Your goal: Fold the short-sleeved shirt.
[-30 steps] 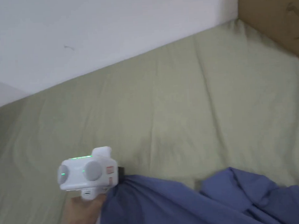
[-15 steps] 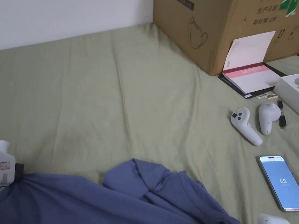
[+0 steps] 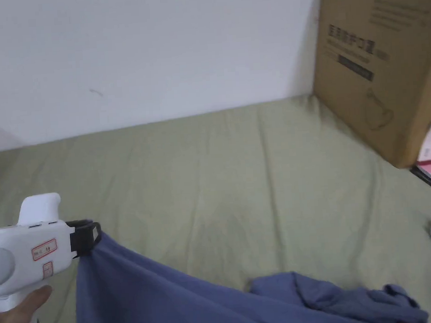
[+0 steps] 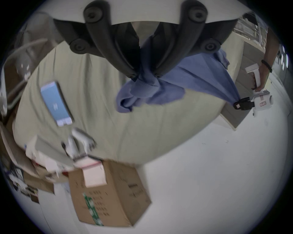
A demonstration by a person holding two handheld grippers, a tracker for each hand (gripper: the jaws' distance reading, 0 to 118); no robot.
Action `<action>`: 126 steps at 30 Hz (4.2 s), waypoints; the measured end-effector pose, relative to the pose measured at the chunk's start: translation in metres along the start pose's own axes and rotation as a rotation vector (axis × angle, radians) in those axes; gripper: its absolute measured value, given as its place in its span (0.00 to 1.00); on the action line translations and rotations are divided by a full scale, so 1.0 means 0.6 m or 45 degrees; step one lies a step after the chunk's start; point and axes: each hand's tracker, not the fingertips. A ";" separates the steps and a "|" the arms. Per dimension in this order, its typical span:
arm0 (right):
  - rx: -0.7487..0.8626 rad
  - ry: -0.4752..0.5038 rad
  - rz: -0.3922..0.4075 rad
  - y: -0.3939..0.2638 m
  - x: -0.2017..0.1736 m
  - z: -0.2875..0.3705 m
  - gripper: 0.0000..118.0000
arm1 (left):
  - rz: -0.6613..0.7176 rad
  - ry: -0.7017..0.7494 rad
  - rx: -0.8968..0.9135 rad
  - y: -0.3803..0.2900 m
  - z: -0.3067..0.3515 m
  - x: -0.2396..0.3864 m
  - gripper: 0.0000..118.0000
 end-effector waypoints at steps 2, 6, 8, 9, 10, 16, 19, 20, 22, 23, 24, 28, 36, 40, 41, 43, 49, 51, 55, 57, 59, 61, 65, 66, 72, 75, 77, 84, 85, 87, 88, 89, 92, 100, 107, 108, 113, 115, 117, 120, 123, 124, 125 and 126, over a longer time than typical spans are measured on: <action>0.062 0.021 0.058 0.046 -0.035 0.019 0.09 | -0.022 0.019 0.083 0.018 0.090 -0.003 0.02; 0.216 0.054 0.181 0.133 -0.081 0.049 0.09 | -0.003 0.074 0.254 0.054 0.229 -0.018 0.02; 0.261 0.085 0.226 0.176 -0.106 0.058 0.09 | -0.006 0.114 0.335 0.070 0.276 -0.021 0.02; 0.294 0.106 0.241 0.204 -0.113 0.064 0.09 | 0.003 0.129 0.390 0.078 0.300 -0.023 0.03; 0.328 0.111 0.259 0.226 -0.128 0.068 0.09 | 0.020 0.124 0.406 0.089 0.318 -0.025 0.02; 0.477 0.156 0.380 0.358 -0.193 0.069 0.09 | 0.005 0.186 0.567 0.149 0.381 -0.021 0.02; 0.519 0.157 0.421 0.421 -0.229 0.061 0.09 | 0.026 0.214 0.614 0.182 0.393 -0.028 0.02; 0.537 0.160 0.431 0.438 -0.240 0.056 0.09 | 0.043 0.229 0.634 0.193 0.392 -0.032 0.02; 0.544 0.152 0.443 0.473 -0.258 0.037 0.09 | 0.064 0.227 0.639 0.216 0.381 -0.042 0.03; 0.547 0.154 0.449 0.489 -0.268 0.027 0.09 | 0.078 0.241 0.643 0.228 0.374 -0.046 0.02; 0.549 0.151 0.457 0.506 -0.280 0.015 0.09 | 0.082 0.249 0.635 0.241 0.365 -0.050 0.02; 0.560 0.104 0.502 0.558 -0.324 -0.030 0.09 | 0.131 0.273 0.626 0.291 0.317 -0.072 0.02; 0.541 0.029 0.496 0.634 -0.363 -0.117 0.09 | 0.185 0.309 0.615 0.343 0.233 -0.103 0.02; 0.514 0.003 0.504 0.652 -0.354 -0.165 0.09 | 0.203 0.309 0.595 0.334 0.191 -0.114 0.03; 0.504 0.004 0.493 0.655 -0.345 -0.184 0.09 | 0.213 0.306 0.573 0.325 0.178 -0.117 0.02; 0.465 0.009 0.492 0.636 -0.327 -0.213 0.09 | 0.227 0.290 0.540 0.294 0.152 -0.122 0.02; 0.272 0.006 0.456 0.462 -0.258 -0.244 0.09 | 0.334 0.209 0.344 0.113 0.092 -0.126 0.02; 0.208 0.009 0.432 0.399 -0.215 -0.237 0.09 | 0.363 0.194 0.301 0.038 0.096 -0.115 0.02; 0.047 -0.030 0.407 0.239 -0.129 -0.192 0.09 | 0.454 0.105 0.133 -0.132 0.126 -0.085 0.02; -0.064 -0.062 0.396 0.151 -0.084 -0.159 0.09 | 0.478 0.097 0.064 -0.216 0.146 -0.072 0.03; -0.182 -0.082 0.338 0.073 -0.040 -0.124 0.09 | 0.517 0.125 -0.037 -0.288 0.164 -0.068 0.02; -0.270 -0.120 0.252 0.014 0.000 -0.090 0.09 | 0.539 0.116 -0.124 -0.347 0.185 -0.064 0.02; -0.390 -0.200 0.164 -0.062 0.049 -0.030 0.09 | 0.531 0.155 -0.259 -0.419 0.221 -0.056 0.02; -0.383 -0.226 0.161 -0.074 0.055 -0.017 0.09 | 0.536 0.167 -0.268 -0.430 0.228 -0.057 0.02; -0.424 -0.251 0.114 -0.092 0.080 -0.002 0.38 | 0.518 0.150 -0.312 -0.467 0.236 -0.054 0.04; -0.400 -0.255 0.092 -0.077 0.087 0.011 0.84 | 0.483 0.177 -0.292 -0.457 0.241 -0.054 0.53; -0.292 -0.261 0.095 -0.061 0.087 0.035 0.84 | 0.426 0.175 -0.196 -0.435 0.258 -0.048 0.69; 0.152 -0.046 0.290 0.019 0.001 0.127 0.84 | 0.136 0.242 0.278 -0.319 0.345 0.035 0.70; 0.193 -0.006 0.340 0.028 -0.020 0.135 0.84 | 0.096 0.249 0.357 -0.304 0.359 0.052 0.70; 0.263 0.029 0.427 0.038 -0.056 0.145 0.83 | 0.026 0.296 0.467 -0.283 0.380 0.082 0.70; 0.275 0.050 0.470 0.042 -0.071 0.148 0.82 | -0.007 0.306 0.493 -0.272 0.389 0.095 0.70; 0.302 0.066 0.504 0.045 -0.112 0.154 0.77 | -0.030 0.312 0.514 -0.265 0.397 0.107 0.70; 0.327 0.081 0.573 0.044 -0.152 0.154 0.31 | -0.070 0.268 0.514 -0.246 0.409 0.131 0.48; 0.356 0.043 0.577 0.053 -0.170 0.153 0.00 | -0.125 0.276 0.476 -0.238 0.405 0.144 0.00; 0.352 0.057 0.546 0.056 -0.162 0.160 0.00 | -0.015 0.231 0.288 -0.263 0.386 0.096 0.00; 0.349 0.060 0.542 0.053 -0.159 0.160 0.00 | 0.013 0.220 0.219 -0.271 0.376 0.084 0.00; 0.275 0.089 0.513 0.034 -0.139 0.141 0.00 | 0.189 0.186 -0.136 -0.356 0.298 0.007 0.74; 0.235 0.077 0.524 0.026 -0.132 0.137 0.00 | 0.268 0.155 -0.258 -0.391 0.269 -0.023 0.76; 0.207 0.072 0.515 0.018 -0.128 0.129 0.00 | 0.333 0.133 -0.362 -0.414 0.243 -0.043 0.76; 0.162 0.080 0.467 0.012 -0.118 0.118 0.00 | 0.335 0.136 -0.490 -0.435 0.206 -0.052 0.76; 0.133 0.080 0.438 0.007 -0.119 0.109 0.00 | 0.296 0.167 -0.623 -0.446 0.166 -0.052 0.71; 0.128 0.078 0.439 0.006 -0.118 0.108 0.00 | 0.283 0.193 -0.667 -0.450 0.154 -0.052 0.65; 0.121 0.073 0.446 0.005 -0.123 0.109 0.00 | 0.277 0.212 -0.713 -0.453 0.143 -0.053 0.46; 0.118 0.062 0.457 0.004 -0.123 0.110 0.00 | 0.269 0.217 -0.746 -0.457 0.135 -0.054 0.29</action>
